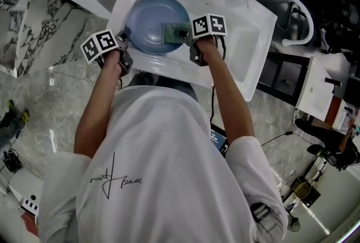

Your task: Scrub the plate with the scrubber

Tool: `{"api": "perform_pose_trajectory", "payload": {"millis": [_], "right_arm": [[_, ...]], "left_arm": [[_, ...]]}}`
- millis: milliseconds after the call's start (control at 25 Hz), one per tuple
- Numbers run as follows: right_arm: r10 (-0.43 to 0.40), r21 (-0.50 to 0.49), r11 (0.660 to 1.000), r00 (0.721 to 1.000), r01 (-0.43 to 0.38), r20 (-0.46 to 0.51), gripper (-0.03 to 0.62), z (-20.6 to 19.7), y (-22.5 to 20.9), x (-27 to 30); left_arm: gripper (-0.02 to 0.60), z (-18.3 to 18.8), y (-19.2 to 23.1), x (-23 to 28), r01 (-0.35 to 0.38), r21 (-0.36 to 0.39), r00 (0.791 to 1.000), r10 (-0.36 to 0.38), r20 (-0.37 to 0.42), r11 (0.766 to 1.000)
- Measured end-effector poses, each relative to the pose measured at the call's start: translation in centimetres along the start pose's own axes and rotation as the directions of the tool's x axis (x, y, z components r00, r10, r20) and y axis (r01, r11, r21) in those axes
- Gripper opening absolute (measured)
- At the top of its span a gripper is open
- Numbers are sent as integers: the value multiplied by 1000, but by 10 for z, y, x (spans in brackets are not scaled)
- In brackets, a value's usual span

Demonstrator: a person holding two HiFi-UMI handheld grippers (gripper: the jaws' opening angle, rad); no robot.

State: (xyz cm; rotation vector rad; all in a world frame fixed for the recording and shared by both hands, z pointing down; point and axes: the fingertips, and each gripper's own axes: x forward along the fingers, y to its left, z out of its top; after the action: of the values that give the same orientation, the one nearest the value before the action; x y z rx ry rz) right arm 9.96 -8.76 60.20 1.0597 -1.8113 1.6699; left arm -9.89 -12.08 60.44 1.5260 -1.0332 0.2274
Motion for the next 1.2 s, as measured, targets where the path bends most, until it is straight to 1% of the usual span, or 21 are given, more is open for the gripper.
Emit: {"api": "perform_pose_trajectory", "payload": {"millis": [600,800,960,1040,1200], "right_arm": [[-48,-35,998,999,47,-2,61,3,-15,-11],[-77,-60,995,997,78,14,61,9,-22,-18],[-90,-76,993,994,94,63,63,17,-23,-28],[-92,-97,990,990,102,104,63,21,-20,-34],[-80,-145,984,979,108,187,63,27,-8,-44]], "left_arm": [[86,-1,-1,0,6,0,1000,-6,0,1000],[86,-1,-1,1,13,-6,1000,-13,-3,1000],[89,-1,-2,0,27,-18,1000,-27,-6,999],[91,-1,-2,-1,40,-23,999,-40,-4,999],[89,-4,-6,-7,66,-8,998,-66,3,998]]}}
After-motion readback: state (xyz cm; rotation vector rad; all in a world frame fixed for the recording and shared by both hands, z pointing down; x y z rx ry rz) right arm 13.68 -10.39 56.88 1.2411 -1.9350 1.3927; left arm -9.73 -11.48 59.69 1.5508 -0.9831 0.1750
